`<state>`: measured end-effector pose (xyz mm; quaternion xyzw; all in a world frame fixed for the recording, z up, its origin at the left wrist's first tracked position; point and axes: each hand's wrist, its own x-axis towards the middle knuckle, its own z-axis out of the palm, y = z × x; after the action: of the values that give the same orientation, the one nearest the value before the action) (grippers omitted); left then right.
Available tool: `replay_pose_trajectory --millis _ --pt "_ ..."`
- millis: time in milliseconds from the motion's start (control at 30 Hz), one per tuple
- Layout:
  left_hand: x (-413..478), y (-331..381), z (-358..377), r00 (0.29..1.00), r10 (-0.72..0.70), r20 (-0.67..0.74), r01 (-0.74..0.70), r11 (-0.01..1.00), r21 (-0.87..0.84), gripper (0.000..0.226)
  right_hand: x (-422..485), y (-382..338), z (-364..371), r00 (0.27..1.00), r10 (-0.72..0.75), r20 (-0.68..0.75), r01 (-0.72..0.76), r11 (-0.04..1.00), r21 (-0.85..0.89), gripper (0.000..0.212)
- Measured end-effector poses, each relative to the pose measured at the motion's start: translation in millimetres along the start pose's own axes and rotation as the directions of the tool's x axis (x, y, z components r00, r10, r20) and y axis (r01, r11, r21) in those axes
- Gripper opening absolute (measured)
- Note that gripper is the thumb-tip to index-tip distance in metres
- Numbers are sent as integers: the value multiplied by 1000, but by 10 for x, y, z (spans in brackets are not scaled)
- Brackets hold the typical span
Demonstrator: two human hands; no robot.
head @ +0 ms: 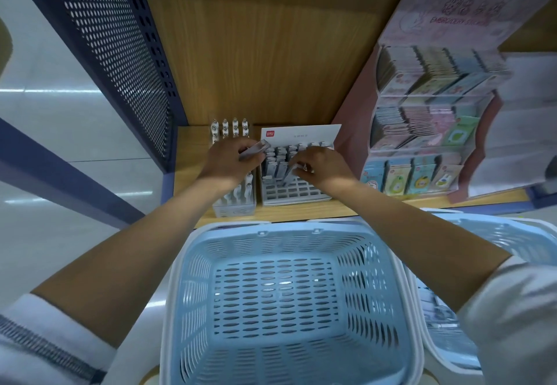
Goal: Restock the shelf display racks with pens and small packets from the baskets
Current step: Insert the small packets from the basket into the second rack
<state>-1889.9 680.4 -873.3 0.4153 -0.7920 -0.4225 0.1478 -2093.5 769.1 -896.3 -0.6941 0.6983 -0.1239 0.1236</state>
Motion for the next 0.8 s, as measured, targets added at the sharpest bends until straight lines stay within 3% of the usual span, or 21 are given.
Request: replay_pose_trajectory --millis 200,367,533,800 --pt "32 -76 25 1000 4 -25 -4 1000 4 8 57 34 42 1000 -3 -20 1 997 -74 12" --pt "64 -115 41 999 -11 -51 12 1000 5 25 70 45 102 999 -21 -29 19 996 -90 11" --pt "50 -103 36 999 -10 -50 10 1000 -13 26 190 15 74 987 -162 12 162 971 -178 7" --pt "35 -95 25 999 0 -46 -2 999 -52 14 262 -38 85 987 -120 108 147 943 -300 13"
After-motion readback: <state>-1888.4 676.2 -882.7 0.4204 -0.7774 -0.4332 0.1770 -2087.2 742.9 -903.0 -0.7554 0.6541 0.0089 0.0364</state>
